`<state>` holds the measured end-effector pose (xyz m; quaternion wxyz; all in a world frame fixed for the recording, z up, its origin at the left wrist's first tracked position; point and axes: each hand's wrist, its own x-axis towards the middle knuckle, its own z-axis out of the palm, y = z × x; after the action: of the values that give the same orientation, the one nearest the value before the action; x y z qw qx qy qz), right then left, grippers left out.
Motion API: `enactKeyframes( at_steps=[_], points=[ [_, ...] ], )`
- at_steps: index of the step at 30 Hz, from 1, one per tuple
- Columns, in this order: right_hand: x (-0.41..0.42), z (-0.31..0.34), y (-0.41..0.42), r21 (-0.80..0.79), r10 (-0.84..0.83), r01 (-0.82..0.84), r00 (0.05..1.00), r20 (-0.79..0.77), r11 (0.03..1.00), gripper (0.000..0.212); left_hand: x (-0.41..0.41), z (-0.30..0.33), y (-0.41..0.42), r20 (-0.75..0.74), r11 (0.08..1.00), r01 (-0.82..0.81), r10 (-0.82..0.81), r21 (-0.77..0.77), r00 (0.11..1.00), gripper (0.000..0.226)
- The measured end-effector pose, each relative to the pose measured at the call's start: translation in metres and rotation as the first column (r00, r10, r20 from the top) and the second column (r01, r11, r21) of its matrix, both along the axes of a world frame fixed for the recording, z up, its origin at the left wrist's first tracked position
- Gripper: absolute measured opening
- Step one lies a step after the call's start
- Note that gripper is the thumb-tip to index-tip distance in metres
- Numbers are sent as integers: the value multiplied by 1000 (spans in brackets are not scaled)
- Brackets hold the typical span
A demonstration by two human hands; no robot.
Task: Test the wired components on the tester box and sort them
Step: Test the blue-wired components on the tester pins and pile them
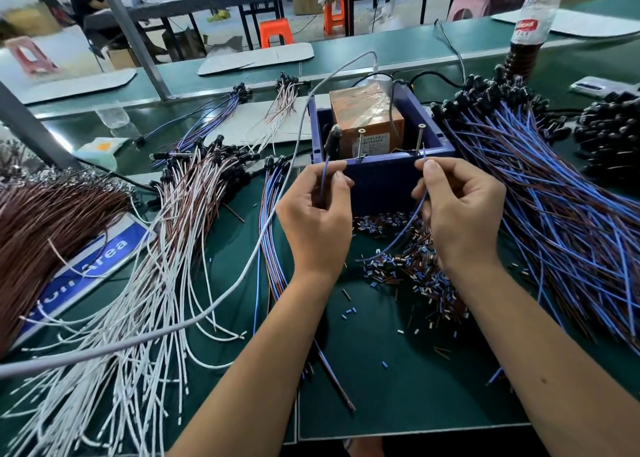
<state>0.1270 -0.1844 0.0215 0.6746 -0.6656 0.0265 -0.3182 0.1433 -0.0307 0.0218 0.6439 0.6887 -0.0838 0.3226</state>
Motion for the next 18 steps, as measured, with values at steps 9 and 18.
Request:
enactKeyframes(
  at_steps=[9, 18],
  points=[
    [1, -1, 3, -77, -29, 29, 1000, -8, 997, 23, -9, 1, -4, 46, 979, 150, -158, 140, 986, 9],
    [1, -5, 10, -38, -56, 55, 998, -15, 998, 18, -13, -8, -27, 113, 918, 286, -326, 273, 938, 13]
  ],
)
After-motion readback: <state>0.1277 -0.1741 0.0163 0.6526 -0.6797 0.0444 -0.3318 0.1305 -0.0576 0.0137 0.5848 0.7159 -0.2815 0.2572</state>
